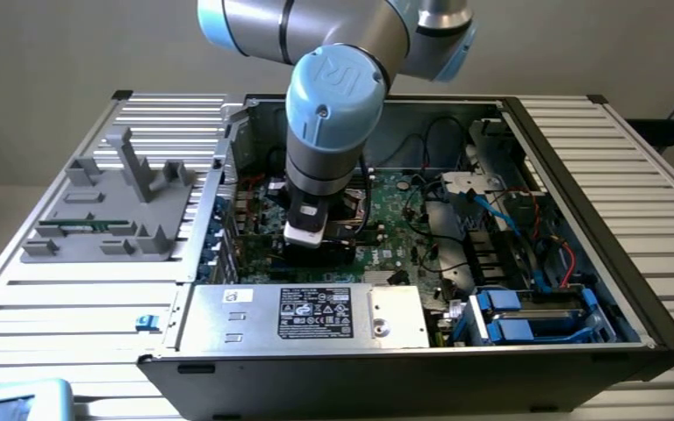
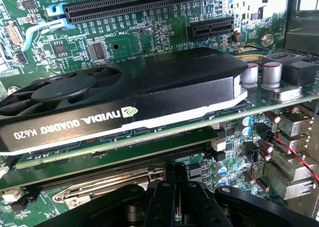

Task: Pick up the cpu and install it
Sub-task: 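Install the second cpu locking lever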

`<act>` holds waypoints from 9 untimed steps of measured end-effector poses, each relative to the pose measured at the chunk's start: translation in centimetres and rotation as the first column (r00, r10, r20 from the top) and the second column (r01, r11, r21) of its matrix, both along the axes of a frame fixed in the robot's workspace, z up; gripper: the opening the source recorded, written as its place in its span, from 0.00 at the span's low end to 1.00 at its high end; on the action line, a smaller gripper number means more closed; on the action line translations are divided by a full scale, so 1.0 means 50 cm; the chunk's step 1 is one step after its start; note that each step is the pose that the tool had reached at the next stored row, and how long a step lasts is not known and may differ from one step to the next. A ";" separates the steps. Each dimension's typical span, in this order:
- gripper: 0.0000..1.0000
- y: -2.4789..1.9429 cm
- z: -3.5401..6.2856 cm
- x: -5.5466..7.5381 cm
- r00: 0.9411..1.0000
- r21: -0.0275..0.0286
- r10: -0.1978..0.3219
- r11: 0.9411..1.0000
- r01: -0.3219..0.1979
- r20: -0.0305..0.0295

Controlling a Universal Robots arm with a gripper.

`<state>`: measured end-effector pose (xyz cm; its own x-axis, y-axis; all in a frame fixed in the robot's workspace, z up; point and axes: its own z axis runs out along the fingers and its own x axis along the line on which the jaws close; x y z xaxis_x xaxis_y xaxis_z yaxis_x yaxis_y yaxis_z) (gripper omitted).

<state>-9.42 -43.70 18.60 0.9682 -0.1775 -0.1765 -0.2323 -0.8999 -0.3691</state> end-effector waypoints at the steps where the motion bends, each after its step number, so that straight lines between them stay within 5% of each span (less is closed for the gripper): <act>1: 0.12 0.0000 0.000 0.000 1.000 0.000 0.000 1.000 0.000 0.000; 9: 0.12 -0.0006 0.000 -0.002 1.000 0.000 0.000 1.000 0.000 0.000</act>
<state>-9.49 -43.73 18.60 0.9681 -0.1776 -0.1765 -0.2324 -0.8998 -0.3692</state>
